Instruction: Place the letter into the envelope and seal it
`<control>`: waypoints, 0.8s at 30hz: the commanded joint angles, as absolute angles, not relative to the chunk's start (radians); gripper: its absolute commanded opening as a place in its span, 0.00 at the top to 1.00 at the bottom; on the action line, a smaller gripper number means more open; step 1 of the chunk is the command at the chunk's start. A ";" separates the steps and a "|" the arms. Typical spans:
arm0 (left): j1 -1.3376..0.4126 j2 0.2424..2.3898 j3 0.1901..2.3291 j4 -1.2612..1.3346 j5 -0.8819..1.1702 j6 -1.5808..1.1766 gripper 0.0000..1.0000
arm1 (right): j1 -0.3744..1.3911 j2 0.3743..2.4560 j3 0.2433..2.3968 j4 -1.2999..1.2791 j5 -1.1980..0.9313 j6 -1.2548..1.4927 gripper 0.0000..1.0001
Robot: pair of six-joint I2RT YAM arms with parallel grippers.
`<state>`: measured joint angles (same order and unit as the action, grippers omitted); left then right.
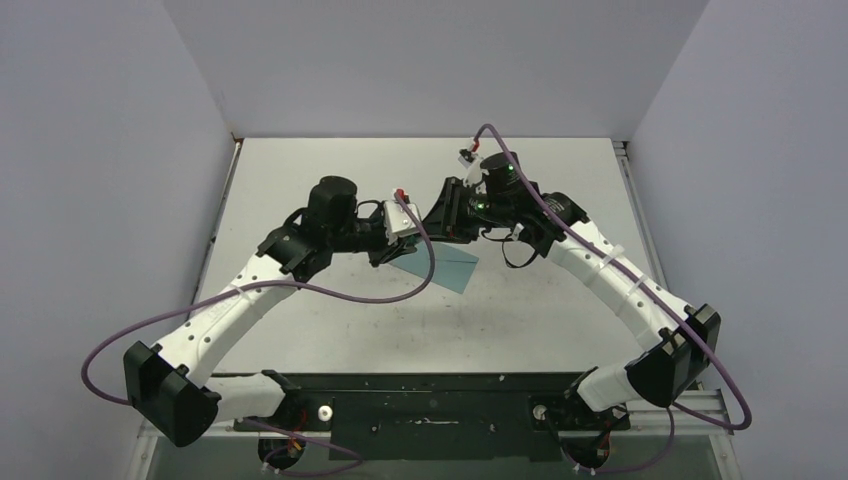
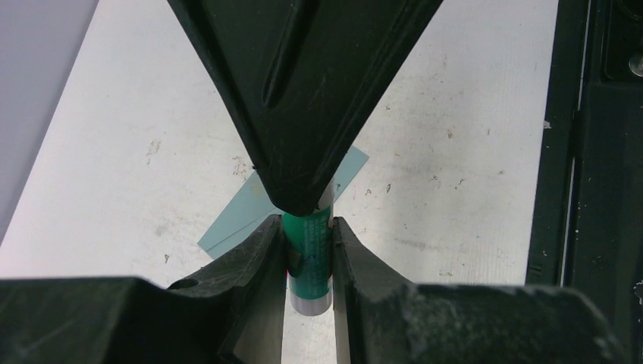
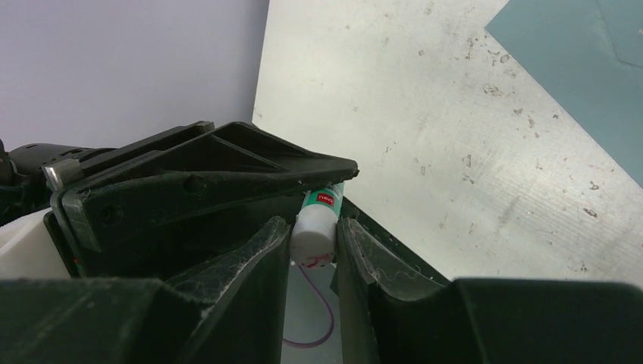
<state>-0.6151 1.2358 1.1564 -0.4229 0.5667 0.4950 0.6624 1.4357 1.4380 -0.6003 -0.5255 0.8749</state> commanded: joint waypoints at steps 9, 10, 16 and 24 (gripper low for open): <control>-0.739 1.180 1.309 -0.057 0.745 0.522 1.00 | 0.776 1.454 1.293 -0.462 -0.728 1.106 0.95; -0.739 1.181 1.309 -0.049 0.750 0.520 1.00 | 0.781 1.451 1.278 -0.432 -0.741 1.130 0.95; -0.738 1.180 1.282 -0.049 0.742 0.498 1.00 | 0.798 1.430 1.220 -0.304 -0.757 1.215 0.95; -0.589 1.142 1.086 -0.098 0.760 0.208 1.00 | 0.644 1.383 1.366 -0.558 -0.678 0.984 0.82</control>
